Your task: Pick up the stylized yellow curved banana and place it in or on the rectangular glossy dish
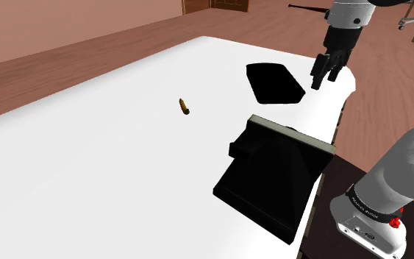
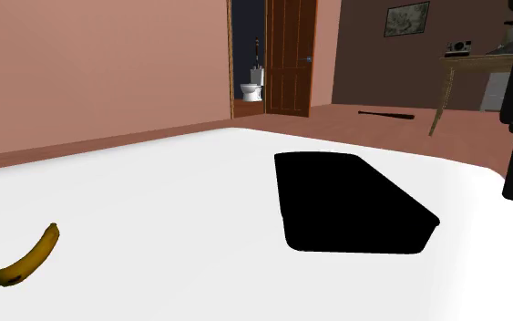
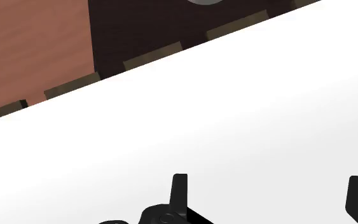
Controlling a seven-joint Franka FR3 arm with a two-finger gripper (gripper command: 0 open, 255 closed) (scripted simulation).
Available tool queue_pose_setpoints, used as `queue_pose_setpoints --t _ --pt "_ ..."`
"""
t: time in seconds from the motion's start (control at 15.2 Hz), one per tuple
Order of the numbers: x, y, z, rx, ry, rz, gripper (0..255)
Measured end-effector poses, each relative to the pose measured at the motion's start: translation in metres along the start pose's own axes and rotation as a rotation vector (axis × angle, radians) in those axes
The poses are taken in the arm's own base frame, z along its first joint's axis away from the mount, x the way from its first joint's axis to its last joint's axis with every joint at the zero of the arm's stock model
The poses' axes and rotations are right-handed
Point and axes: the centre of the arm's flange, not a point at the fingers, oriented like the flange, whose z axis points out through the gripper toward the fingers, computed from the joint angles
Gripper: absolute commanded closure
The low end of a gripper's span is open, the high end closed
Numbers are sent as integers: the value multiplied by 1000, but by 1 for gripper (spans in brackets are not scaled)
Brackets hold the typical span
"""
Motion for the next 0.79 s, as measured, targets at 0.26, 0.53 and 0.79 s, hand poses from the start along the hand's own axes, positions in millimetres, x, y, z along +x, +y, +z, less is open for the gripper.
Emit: queue_pose_setpoints --t 0.26,0.53,0.79 --pt "16 -22 5 7 0 14 0" --pt "47 -59 11 21 2 43 0" --pt "77 -98 21 36 3 74 0"
